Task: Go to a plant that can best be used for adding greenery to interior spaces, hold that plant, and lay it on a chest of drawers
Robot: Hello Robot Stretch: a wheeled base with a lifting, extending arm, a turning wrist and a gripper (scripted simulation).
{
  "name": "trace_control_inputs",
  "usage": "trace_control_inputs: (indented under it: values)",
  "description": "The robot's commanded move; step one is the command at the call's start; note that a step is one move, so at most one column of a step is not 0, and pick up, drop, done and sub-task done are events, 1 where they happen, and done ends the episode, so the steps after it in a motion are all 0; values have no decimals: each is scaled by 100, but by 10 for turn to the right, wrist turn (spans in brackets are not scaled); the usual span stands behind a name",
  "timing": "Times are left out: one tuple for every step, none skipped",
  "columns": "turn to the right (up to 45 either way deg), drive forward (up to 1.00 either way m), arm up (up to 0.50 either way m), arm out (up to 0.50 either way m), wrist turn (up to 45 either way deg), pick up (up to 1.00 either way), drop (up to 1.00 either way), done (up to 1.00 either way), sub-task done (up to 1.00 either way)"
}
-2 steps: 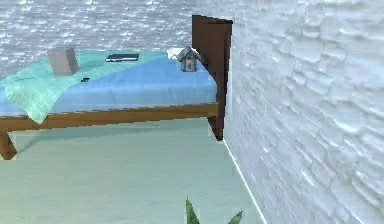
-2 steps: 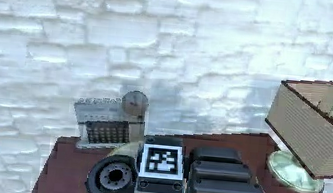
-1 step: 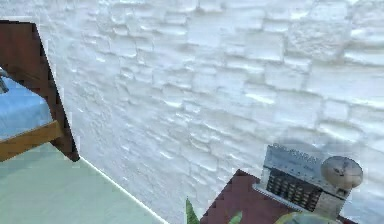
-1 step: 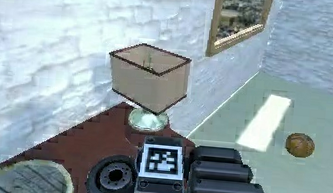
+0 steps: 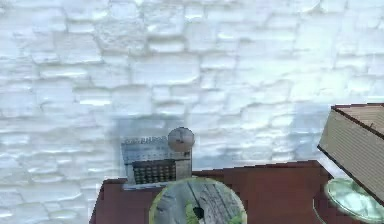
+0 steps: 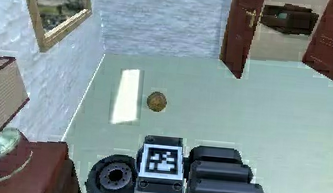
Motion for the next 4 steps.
trace_control_inputs:
  values:
    - [450, 0, 0, 0, 0, 0, 0, 0, 0]
    - [420, 0, 0, 0, 0, 0, 0, 0, 0]
    - [30, 0, 0, 0, 0, 0, 0, 0, 0]
    - [-450, 0, 0, 0, 0, 0, 0, 0, 0]
